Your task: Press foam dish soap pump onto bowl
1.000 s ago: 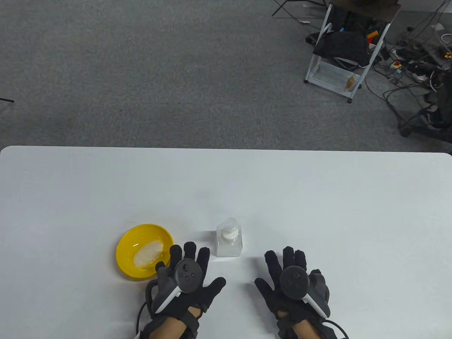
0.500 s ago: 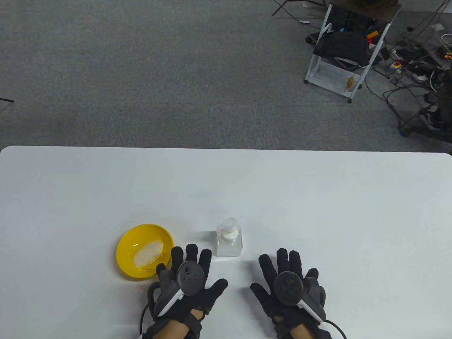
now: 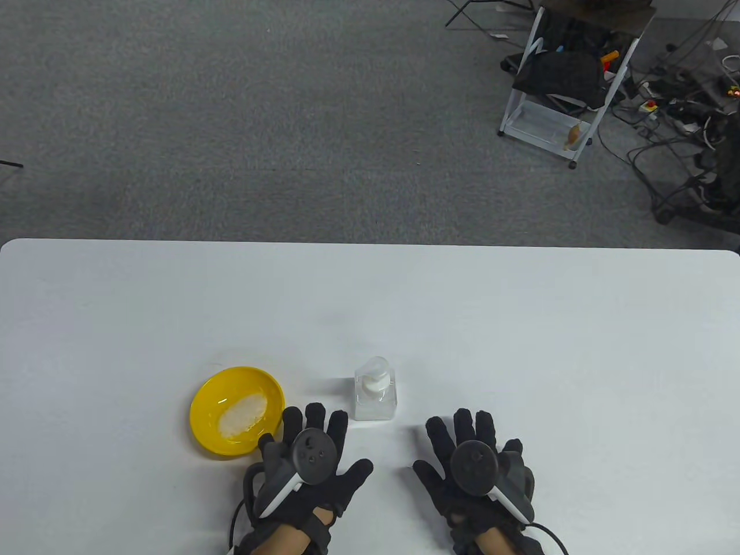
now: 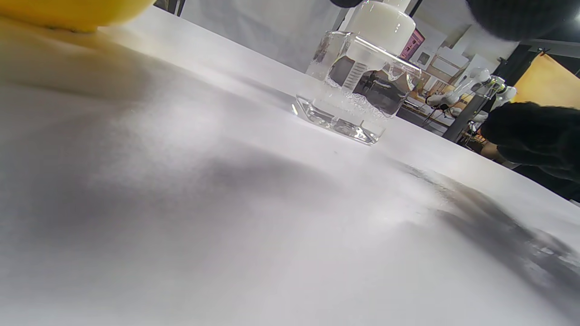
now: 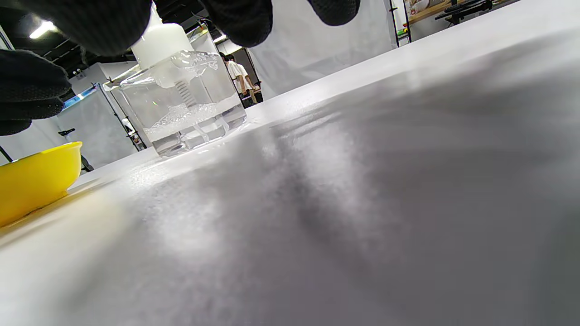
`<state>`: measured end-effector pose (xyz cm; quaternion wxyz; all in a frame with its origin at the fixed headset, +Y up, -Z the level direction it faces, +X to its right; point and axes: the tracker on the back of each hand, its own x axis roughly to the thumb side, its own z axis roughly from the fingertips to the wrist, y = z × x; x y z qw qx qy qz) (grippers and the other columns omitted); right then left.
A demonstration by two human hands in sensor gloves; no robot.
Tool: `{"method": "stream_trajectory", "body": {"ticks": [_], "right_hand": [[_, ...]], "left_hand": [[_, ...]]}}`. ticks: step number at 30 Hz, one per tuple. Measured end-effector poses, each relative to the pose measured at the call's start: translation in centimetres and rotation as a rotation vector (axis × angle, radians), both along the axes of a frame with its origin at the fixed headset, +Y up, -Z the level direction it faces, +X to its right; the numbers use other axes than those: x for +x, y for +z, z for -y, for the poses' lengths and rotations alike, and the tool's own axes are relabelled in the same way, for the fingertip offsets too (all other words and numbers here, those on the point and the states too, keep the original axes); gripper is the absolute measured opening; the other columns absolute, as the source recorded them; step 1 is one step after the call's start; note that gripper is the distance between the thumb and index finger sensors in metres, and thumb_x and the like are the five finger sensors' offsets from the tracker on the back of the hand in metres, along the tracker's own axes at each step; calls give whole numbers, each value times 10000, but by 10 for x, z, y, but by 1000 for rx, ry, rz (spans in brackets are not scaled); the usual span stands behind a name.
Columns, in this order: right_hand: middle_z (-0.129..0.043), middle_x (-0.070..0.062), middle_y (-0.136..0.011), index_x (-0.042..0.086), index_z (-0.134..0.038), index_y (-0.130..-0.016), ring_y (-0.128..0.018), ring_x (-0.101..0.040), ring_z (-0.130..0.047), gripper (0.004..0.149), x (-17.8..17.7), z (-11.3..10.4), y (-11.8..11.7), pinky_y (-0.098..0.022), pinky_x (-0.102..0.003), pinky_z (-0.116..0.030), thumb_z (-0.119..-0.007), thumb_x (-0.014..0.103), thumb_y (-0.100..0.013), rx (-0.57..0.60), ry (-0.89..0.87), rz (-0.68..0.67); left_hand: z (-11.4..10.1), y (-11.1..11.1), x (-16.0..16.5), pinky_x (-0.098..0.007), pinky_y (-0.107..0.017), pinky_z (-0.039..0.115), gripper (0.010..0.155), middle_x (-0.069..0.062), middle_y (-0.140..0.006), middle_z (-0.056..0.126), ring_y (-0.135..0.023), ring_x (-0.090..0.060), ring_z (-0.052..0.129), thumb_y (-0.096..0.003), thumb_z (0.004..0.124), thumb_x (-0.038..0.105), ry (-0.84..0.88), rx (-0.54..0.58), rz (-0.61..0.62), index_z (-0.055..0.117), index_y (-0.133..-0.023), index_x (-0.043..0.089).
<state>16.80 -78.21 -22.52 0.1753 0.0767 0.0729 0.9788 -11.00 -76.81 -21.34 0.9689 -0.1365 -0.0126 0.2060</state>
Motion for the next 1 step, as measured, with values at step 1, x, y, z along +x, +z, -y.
{"method": "stream_trajectory", "body": {"ticks": [1], "right_hand": [[-220, -212, -1149, 337, -383, -1084, -1012, -512, -83, 764, 0, 0, 0, -484, -872, -105, -603, 643, -420, 1, 1, -1]], "left_hand": [[-1, 0, 0, -751, -667, 89, 890, 30, -1171, 74, -1084, -353, -17, -353, 634, 791, 0, 8, -5, 256, -1074, 429]]}}
